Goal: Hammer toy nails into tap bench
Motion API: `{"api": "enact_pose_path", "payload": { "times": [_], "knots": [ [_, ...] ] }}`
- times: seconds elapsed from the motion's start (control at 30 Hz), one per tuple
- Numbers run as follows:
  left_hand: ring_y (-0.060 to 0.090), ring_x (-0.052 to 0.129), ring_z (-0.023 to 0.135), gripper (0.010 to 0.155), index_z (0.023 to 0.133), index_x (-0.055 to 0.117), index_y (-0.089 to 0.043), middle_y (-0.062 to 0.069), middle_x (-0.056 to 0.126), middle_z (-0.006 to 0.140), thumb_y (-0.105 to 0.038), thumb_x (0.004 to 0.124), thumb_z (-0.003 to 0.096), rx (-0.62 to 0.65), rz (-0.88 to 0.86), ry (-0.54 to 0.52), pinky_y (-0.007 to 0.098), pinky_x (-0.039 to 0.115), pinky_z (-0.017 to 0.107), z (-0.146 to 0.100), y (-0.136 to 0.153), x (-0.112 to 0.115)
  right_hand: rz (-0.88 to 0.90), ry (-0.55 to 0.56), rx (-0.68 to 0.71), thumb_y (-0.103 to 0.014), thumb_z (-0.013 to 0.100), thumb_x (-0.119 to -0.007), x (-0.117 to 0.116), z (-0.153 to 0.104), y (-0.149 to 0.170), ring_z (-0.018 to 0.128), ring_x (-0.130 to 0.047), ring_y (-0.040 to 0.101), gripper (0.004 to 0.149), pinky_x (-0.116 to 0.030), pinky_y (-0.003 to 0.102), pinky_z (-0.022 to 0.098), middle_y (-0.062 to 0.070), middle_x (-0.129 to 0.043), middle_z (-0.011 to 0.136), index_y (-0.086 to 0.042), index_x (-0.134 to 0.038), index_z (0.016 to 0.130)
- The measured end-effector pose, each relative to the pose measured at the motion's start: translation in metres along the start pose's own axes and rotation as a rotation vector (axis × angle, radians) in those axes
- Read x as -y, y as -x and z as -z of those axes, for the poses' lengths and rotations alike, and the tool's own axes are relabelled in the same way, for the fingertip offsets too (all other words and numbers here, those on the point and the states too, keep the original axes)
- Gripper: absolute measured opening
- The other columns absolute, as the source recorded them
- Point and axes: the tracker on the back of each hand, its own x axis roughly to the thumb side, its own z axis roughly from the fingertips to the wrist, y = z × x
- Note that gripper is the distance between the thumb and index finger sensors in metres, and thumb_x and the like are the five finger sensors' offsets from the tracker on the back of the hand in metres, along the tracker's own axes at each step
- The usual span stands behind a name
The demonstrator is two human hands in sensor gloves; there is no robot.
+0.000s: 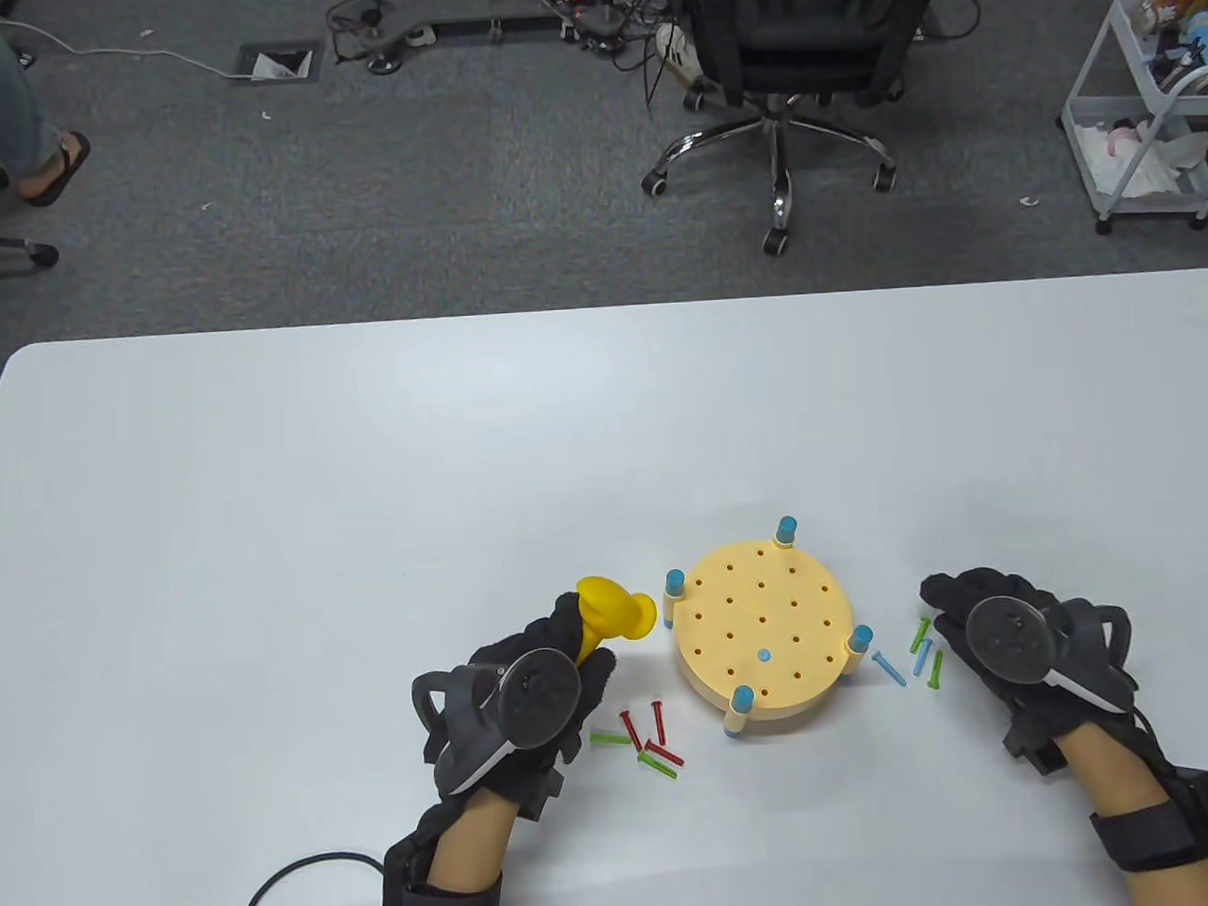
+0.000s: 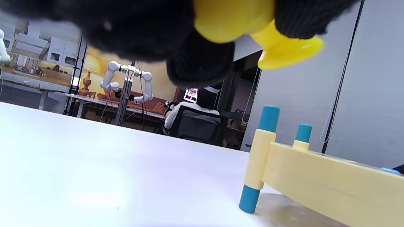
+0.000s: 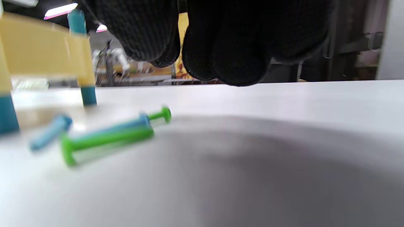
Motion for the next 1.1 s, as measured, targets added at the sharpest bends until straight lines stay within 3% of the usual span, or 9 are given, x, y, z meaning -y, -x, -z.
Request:
{"api": "enact_pose_path", "payload": {
  "times": [0.23,0.63,0.93,1.1],
  "knots": [
    [0.019,0.094,0.018,0.067,0.094,0.061,-0.019,0.008,0.098,0.058,-0.052,0.07,0.0375,0.018,0.025,0.013,0.039,0.081,0.019,0.0,-0.003,0.003,-0.132,-0.051,0.076,-0.028,0.046,-0.076,-0.01,0.009,-0.014,0.075,-0.087,0.031,0.041,-0.073,0.049,0.058,0.01,-0.077,0.092,-0.035,-0.079,0.086],
    [0.02,0.095,0.018,0.067,0.094,0.061,-0.018,0.008,0.098,0.058,-0.052,0.07,0.0375,0.02,0.029,0.057,0.039,0.081,0.019,0.001,-0.003,0.008,-0.136,-0.137,0.079,-0.029,0.049,-0.077,-0.017,0.012,-0.01,0.078,-0.084,0.031,0.041,-0.07,0.049,0.062,0.009,-0.073,0.094,-0.033,-0.072,0.09],
    [0.02,0.095,0.018,0.067,0.094,0.062,-0.018,0.009,0.098,0.058,-0.052,0.07,0.0375,0.018,0.036,0.082,0.039,0.081,0.019,0.001,-0.005,0.01,-0.17,-0.177,0.119,-0.031,0.049,-0.073,-0.02,0.015,-0.01,0.078,-0.082,0.03,0.042,-0.067,0.051,0.065,0.007,-0.072,0.093,-0.026,-0.068,0.09],
    [0.019,0.095,0.018,0.067,0.094,0.062,-0.018,0.008,0.098,0.058,-0.052,0.07,0.0374,0.02,0.037,0.085,0.039,0.081,0.019,0.001,-0.005,0.011,-0.194,-0.216,0.122,-0.033,0.049,-0.069,-0.023,0.017,-0.012,0.074,-0.081,0.032,0.042,-0.066,0.052,0.065,0.011,-0.073,0.089,-0.019,-0.065,0.089]
  ]
}}
